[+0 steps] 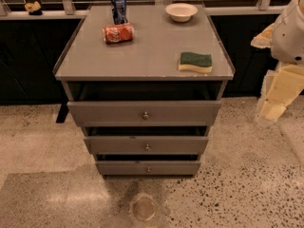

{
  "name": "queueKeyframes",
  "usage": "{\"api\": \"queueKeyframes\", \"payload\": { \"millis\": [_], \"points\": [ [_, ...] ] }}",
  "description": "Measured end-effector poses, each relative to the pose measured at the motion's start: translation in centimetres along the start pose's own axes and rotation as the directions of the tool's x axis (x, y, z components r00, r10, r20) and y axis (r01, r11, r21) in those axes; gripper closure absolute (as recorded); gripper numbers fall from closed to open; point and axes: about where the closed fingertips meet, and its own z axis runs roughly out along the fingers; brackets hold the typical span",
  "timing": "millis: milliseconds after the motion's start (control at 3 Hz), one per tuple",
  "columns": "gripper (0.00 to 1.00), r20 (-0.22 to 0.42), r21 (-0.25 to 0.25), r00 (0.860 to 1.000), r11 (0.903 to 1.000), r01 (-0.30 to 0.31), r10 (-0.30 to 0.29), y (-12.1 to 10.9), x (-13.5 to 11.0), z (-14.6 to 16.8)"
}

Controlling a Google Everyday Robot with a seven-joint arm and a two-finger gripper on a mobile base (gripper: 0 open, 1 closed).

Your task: Open middle drawer

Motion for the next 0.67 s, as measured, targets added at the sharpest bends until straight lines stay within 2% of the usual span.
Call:
{"api": "queueKeyframes", "payload": {
  "millis": [333,667],
  "points": [
    [0.00,0.000,0.000,1.000,1.0000,0.000,0.000,0.0,0.0,0.0],
    [0.00,0.014,0.037,1.000,0.9992,0.017,-0.018,1.0,0.1,-1.2]
  ]
}}
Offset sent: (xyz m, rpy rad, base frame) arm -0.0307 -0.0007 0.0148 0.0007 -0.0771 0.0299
